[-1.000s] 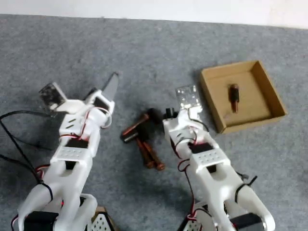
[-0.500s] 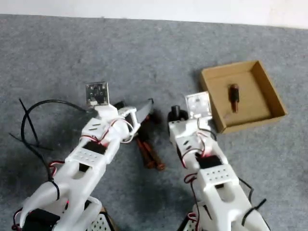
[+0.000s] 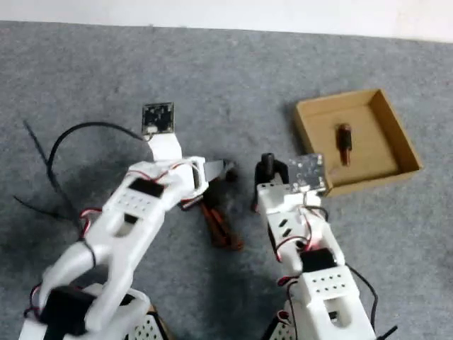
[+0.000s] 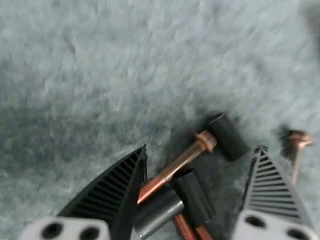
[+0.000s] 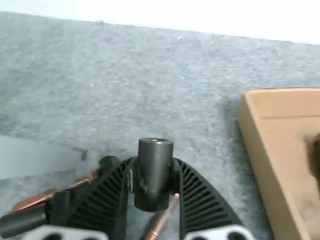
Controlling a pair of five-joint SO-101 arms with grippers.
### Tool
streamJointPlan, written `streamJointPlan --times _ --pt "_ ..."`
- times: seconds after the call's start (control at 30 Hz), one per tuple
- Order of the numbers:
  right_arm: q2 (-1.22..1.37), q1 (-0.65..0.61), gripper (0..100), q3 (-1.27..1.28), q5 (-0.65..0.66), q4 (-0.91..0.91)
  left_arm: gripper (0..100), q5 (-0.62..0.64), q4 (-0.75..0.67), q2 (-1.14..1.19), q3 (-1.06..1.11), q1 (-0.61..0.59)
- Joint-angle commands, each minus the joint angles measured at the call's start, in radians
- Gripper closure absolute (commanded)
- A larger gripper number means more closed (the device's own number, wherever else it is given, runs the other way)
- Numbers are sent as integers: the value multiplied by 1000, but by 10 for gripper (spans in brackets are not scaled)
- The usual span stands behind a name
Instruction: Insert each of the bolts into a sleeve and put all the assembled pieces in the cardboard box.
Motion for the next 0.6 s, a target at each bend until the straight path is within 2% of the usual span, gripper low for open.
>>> streamJointPlan --times 0.0,0.13,0.3,0.43,0.57 --pt "-54 30 990 4 8 -31 691 -87 98 39 -122 19" --pt "-67 35 990 16 8 -30 691 -130 187 56 -176 25" --pt "-67 50 990 16 8 -28 691 -137 189 59 -174 25" --pt "-67 48 990 16 8 -28 691 -258 187 101 -179 30" --pt "-65 48 990 18 8 -27 691 -276 187 214 -223 82"
